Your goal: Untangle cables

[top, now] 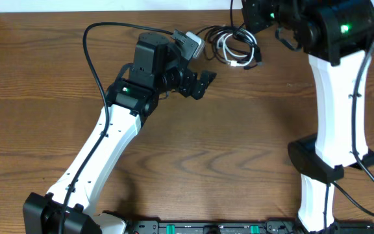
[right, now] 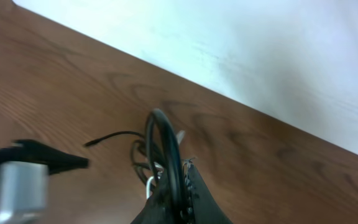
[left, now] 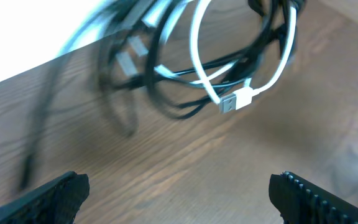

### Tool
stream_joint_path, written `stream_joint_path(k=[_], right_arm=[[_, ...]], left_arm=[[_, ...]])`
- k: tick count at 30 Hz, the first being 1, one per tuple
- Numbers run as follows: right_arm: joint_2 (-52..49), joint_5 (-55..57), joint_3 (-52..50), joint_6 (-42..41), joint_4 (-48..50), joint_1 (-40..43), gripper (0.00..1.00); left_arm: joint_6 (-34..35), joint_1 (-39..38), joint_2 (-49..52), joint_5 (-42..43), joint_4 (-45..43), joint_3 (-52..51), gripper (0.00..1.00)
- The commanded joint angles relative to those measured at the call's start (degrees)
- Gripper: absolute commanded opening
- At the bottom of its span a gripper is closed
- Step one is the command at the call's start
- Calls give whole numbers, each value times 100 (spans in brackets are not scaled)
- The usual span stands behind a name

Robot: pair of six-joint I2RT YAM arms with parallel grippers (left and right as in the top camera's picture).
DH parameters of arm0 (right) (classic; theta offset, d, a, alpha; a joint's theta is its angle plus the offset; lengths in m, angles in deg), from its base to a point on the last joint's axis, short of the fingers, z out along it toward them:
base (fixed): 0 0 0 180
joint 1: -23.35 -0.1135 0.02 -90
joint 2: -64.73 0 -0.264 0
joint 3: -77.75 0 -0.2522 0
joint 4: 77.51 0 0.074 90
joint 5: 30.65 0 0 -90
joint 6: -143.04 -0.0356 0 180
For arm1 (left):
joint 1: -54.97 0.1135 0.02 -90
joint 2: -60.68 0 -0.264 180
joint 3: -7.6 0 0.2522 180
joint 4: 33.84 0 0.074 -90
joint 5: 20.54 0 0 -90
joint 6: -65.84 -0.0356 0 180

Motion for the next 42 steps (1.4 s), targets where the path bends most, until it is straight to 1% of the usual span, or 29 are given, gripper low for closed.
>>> stream_joint_path(k=[1,5,9,10,11,12,14,15,18,27,28,29,30,31,32,33,35,37,42], right_arm=[[557,22,127,-275,-70,-138,1],[769,-28,127,-433,-280,-166,1],[822,-461,127,-579,-481,-166,1],[822,-492,127,-649,-490,-166,1],[822,-538,127,-686,-494,-166,1],[822,-625,127,-713,-496,-168,1],[822,-680,127,-789,-494,-173,1],[822,-857,127,-785,-490,-192,1],[822,-1134,127,-723,-372,-249,1],[824,-1224,127,-728,-164,-302,1],[824,-1224,127,-730,-153,-299,1],[824,-1224,127,-730,-151,-302,1],[824,-1226,127,-737,-149,-302,1],[824,-1224,127,-750,-151,-302,1],[824,-1224,127,-750,-151,-302,1],[824,-1224,127,-748,-155,-302,1],[824,-1215,127,-743,-164,-299,1],[824,-1069,127,-739,-199,-293,1],[822,-87,125,-713,-308,-278,1]], left_arm=[[-326,-4,-66,566,-37,114,98],[-323,-4,-66,568,-166,114,98],[-317,-4,-66,568,-415,114,99],[-297,-2,-66,566,-490,114,91],[-299,-4,-66,566,-516,114,89],[-297,-4,-66,566,-573,114,88],[-299,-2,-66,564,-601,114,90],[-297,-2,-66,540,-634,114,92],[-299,-2,-59,319,-728,114,93],[-234,-2,-59,306,-717,114,93],[-234,-4,-59,306,-719,114,92],[-234,-4,-59,306,-721,114,89],[-234,-4,-59,306,-732,114,71],[-232,-4,-59,306,-743,114,46],[-223,-4,-59,306,-758,114,24],[-125,-2,-59,304,-787,114,8],[-15,-2,-59,299,-828,114,8],[136,-2,-59,72,-844,114,7],[175,-2,-61,-70,-750,114,7]])
